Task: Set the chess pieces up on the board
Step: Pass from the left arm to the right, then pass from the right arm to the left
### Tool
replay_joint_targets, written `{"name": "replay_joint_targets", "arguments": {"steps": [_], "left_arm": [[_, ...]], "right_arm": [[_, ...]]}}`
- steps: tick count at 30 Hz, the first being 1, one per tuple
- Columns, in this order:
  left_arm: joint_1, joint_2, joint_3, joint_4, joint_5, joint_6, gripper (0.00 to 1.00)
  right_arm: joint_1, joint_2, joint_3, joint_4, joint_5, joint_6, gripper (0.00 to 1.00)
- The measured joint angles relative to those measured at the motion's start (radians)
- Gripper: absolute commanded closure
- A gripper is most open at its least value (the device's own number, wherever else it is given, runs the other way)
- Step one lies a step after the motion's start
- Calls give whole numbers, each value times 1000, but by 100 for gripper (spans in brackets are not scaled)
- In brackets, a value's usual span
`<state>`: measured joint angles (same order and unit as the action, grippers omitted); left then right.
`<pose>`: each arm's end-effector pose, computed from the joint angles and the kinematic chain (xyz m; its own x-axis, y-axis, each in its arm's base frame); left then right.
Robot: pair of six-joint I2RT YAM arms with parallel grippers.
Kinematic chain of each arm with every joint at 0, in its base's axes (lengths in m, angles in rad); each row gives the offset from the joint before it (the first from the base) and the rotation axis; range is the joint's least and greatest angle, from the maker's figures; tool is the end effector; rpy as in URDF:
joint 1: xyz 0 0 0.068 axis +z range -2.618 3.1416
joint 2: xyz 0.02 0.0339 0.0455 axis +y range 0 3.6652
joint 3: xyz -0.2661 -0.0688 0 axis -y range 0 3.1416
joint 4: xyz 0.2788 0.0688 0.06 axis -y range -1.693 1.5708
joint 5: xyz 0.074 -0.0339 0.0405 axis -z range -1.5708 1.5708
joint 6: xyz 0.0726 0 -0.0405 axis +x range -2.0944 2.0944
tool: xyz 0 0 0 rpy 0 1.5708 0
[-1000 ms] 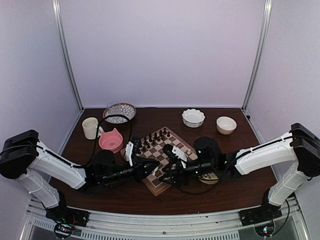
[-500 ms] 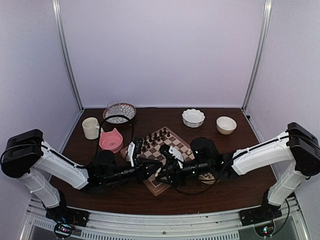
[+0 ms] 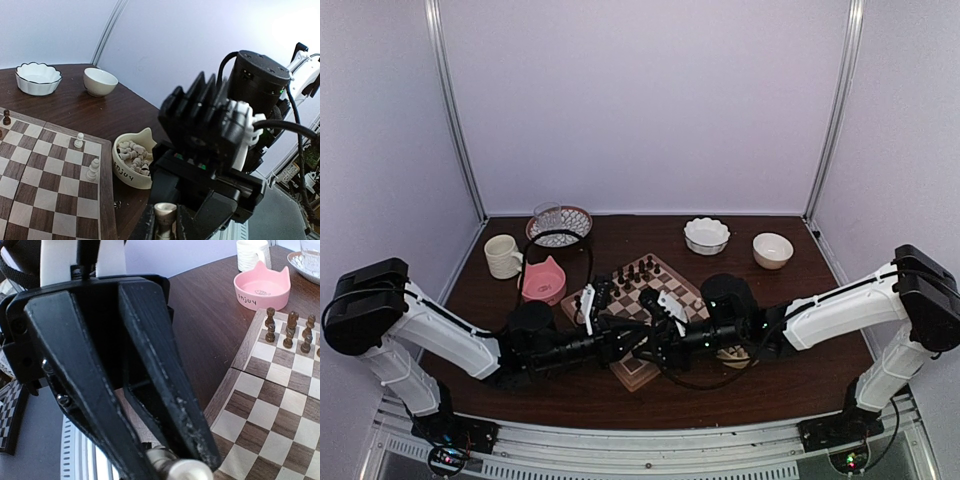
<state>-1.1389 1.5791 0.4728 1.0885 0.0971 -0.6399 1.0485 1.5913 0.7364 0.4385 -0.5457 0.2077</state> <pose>0.1389 -0.3181 0.1546 -0.5699 -0.1832 -0.8010 0.7532 0.2732 -0.5984 0.1560 0.3465 0.1535 -0.3990 -0.3399 -0.8516 -0.9150 0.0870 0.3940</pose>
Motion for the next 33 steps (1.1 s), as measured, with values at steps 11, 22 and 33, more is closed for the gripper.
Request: {"name": "replay_joint_targets", "arguments": {"steps": [11,22,33], "left_arm": [[-1,0,8,-24,-20,22,77],[-1,-27,8,-72,-53,43,59],[27,-180,80,-415,8,142,38]], "right_arm": [[0,0,0,-8,13,-3,97],[0,-17,0,-34,51,-26,98],[0,-46,6,-128,106,-75,99]]}}
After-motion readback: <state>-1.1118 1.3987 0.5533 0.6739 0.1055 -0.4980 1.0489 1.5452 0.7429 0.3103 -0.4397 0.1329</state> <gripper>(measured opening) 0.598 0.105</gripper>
